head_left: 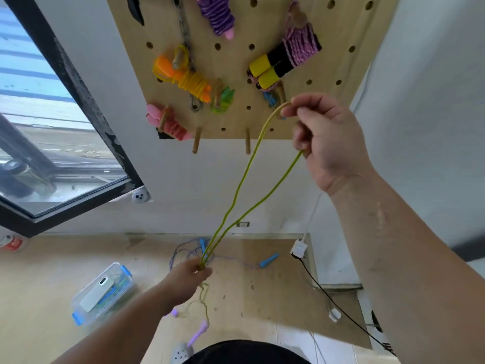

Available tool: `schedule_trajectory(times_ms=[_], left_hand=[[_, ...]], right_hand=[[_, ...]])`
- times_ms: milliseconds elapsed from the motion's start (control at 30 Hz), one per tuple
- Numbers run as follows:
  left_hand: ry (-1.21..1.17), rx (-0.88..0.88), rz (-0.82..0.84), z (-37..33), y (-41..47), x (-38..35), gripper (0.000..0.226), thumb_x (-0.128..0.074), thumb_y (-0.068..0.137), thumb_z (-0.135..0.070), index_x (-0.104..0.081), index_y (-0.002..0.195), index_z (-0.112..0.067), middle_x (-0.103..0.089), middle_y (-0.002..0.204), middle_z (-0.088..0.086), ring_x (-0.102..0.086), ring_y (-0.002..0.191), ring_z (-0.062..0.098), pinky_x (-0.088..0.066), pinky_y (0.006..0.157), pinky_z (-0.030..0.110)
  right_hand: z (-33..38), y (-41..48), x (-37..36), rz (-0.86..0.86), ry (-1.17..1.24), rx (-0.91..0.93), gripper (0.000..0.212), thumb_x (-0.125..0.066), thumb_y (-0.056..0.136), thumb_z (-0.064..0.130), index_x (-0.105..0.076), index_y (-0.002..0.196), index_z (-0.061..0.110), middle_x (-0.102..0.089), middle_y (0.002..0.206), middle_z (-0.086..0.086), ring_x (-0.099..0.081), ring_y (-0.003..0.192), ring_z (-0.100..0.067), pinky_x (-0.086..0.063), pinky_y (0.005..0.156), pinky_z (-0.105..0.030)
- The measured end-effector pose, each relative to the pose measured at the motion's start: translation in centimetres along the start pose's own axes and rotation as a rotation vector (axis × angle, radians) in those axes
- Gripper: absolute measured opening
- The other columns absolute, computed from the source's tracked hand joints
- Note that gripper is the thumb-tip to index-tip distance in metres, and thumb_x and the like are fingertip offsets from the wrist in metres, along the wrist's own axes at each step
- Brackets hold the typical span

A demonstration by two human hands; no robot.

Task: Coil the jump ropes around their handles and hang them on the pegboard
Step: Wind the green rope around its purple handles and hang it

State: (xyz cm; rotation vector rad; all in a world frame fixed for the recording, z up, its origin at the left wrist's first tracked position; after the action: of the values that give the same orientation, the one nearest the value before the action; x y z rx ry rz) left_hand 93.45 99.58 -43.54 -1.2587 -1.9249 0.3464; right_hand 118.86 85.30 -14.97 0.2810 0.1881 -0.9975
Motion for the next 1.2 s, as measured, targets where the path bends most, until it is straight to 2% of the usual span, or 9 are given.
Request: schedule_trajectory(times_ms=[200,367,533,667,767,867,1067,1133,1200], left_hand=[[-0.023,0.001,-0.079,-0.4,-1.3,1.2,0.041,-0.050,0.103,-0.044,-0.071,0.085,-0.013,-0.075,0.082,-0.003,-0.067,0.086,0.017,-0.047,0.081,0.032],[-0.261,-0.156,-0.033,-7.1,-3.1,1.0,0.039,-0.049,0.106,-0.032,-0.046,0.072,-0.013,-0.043,0.060,0.001,-0.042,0.058,0.017,-0.051,0.074,0.043],[-0.611,-0.267,0.107,-14.6,-4.4,1.5,0.031,-0.042,0.105,-0.026,-0.038,0.078,-0.013,-0.027,0.065,0.004,-0.025,0.059,0.021,-0.034,0.059,0.037],[-0.856,-0.273,0.197,-19.8,-5.3,1.8,0.028,-0.044,0.102,-0.021,-0.040,0.075,-0.017,-0.025,0.065,0.003,-0.026,0.054,0.019,-0.032,0.053,0.033],[-0.966,-0.317,0.239,-23.2,-5.7,2.2,0.027,-0.042,0.104,-0.024,-0.042,0.077,-0.017,-0.028,0.064,0.002,-0.029,0.054,0.017,-0.031,0.052,0.031],[-0.975,-0.352,0.226,-25.9,-5.3,3.4,0.028,-0.037,0.106,-0.024,-0.039,0.078,-0.019,-0.030,0.063,0.000,-0.031,0.053,0.015,-0.029,0.052,0.029],[-0.937,-0.377,0.035,-27.4,-2.8,7.3,0.025,-0.042,0.106,-0.026,-0.043,0.083,-0.017,-0.044,0.065,0.003,-0.045,0.057,0.019,-0.037,0.057,0.032],[-0.849,-0.399,0.036,-27.0,-2.2,7.1,0.026,-0.046,0.105,-0.032,-0.054,0.094,-0.010,-0.061,0.080,0.009,-0.060,0.075,0.024,-0.046,0.072,0.037],[-0.652,-0.377,0.107,-25.5,-1.6,5.1,0.055,-0.042,0.101,-0.055,-0.061,0.118,-0.006,-0.069,0.110,0.012,-0.065,0.105,0.026,-0.049,0.095,0.043]], right_hand=[[-0.2,2.3,4.2,-0.101,-0.111,-0.017,0.019,-0.053,0.098,0.011,-0.063,0.113,0.017,-0.067,0.104,-0.004,-0.057,0.087,-0.015,-0.043,0.069,-0.024],[-8.8,-0.3,5.1,0.096,-0.484,-0.451,0.073,-0.064,0.094,0.047,-0.025,0.155,0.038,-0.032,0.160,-0.003,-0.037,0.143,-0.022,-0.028,0.117,-0.042],[-13.2,-4.2,5.4,0.032,-0.425,-0.561,0.075,-0.048,0.098,0.061,-0.009,0.158,0.039,-0.059,0.134,-0.008,-0.070,0.105,-0.022,-0.055,0.097,-0.045],[-14.4,-8.2,2.5,0.225,-0.275,-0.453,0.087,-0.052,0.084,0.078,-0.020,0.154,0.037,-0.067,0.126,0.007,-0.067,0.111,-0.010,-0.052,0.099,-0.035],[-15.3,-11.6,-0.9,0.523,-0.366,-0.490,0.052,-0.062,0.091,0.049,-0.053,0.134,0.020,-0.071,0.113,0.016,-0.064,0.110,0.000,-0.048,0.096,-0.025],[-16.4,-12.4,-0.8,0.482,-0.524,-0.498,0.018,-0.060,0.099,0.040,-0.067,0.107,0.025,-0.076,0.102,0.007,-0.067,0.105,-0.010,-0.051,0.098,-0.036],[-16.5,-12.5,1.9,0.374,-0.553,-0.530,0.034,-0.042,0.108,0.027,-0.062,0.098,0.002,-0.063,0.086,-0.005,-0.057,0.071,0.008,-0.045,0.065,-0.006],[-16.2,-12.3,2.1,0.342,-0.521,-0.532,0.035,-0.042,0.108,0.034,-0.066,0.092,0.014,-0.065,0.091,-0.021,-0.059,0.075,-0.010,-0.055,0.067,-0.018],[-15.6,-11.7,1.8,0.305,-0.500,-0.495,0.036,-0.040,0.107,0.040,-0.063,0.084,0.025,-0.073,0.094,-0.014,-0.063,0.090,-0.036,-0.056,0.092,-0.046]])
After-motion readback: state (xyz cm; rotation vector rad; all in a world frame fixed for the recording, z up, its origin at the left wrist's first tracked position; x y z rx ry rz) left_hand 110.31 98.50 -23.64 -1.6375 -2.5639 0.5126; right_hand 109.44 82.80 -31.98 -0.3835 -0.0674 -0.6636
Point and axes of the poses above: each hand's wrist, its own y-axis towards the middle knuckle, its own x-axis out of the back of the hand, z = x × y, the point moved 7 cm from there along y, towards the middle knuckle
